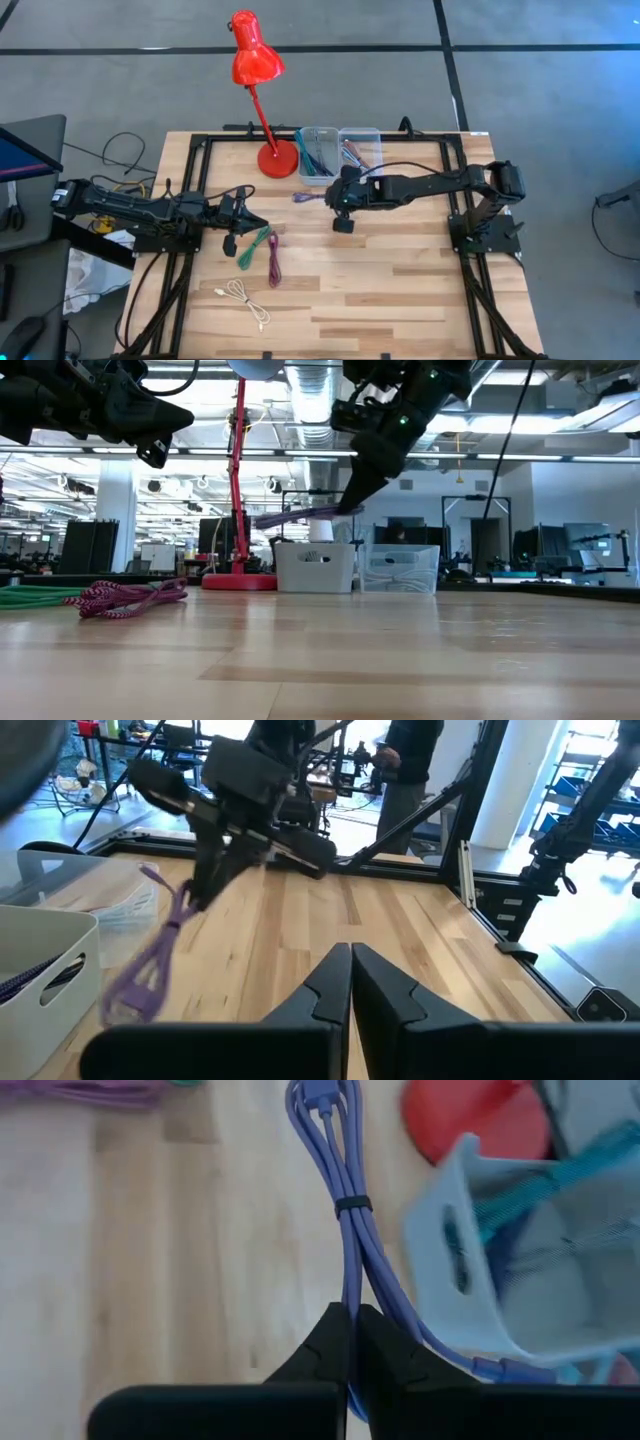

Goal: Pick & Place USB Port
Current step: Put the violet charger cable into the transparent bin

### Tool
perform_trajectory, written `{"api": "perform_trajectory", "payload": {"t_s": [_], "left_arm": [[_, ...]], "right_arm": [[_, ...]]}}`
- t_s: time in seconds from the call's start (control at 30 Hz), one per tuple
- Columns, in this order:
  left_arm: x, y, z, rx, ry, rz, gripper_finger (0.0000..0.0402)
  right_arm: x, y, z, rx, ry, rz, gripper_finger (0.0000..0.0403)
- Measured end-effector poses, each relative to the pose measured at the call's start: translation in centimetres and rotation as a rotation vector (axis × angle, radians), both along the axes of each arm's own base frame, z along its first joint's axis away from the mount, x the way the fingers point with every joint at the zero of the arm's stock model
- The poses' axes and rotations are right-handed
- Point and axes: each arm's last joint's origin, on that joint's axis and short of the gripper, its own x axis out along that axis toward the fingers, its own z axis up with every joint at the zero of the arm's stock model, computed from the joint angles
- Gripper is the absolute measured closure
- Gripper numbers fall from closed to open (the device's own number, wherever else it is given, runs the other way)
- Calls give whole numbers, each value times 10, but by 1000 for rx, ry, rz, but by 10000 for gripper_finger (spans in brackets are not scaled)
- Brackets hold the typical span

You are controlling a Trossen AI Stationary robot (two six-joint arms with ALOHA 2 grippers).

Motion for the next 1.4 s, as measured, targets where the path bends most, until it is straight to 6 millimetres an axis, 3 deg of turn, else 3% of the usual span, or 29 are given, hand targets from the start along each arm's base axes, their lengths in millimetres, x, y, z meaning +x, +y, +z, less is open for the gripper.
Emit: {"api": "perform_trajectory", "payload": {"t_s": [0.4,0.6,0.8,0.93,1.07,1.2,1.4], "left_arm": [[0,0,0,-7,1,1,389],[0,0,-1,-6,10,0,389],[0,0,-2,-5,18,1,389],[0,0,-2,-3,23,1,389],[0,0,-2,-1,23,1,389],[0,0,-2,-1,23,1,389],[0,0,-2,-1,23,1,389]], "right_arm": [[-20,-31,6,-87,83,-210,403],[-34,-41,19,-130,3,-277,403],[-82,-41,14,-109,-153,-306,403],[-115,-51,6,-90,-225,-390,403],[-135,-66,1,-69,-261,-507,403],[-139,-82,-4,-46,-272,-608,403],[-129,-98,-23,62,-274,-630,403]]}}
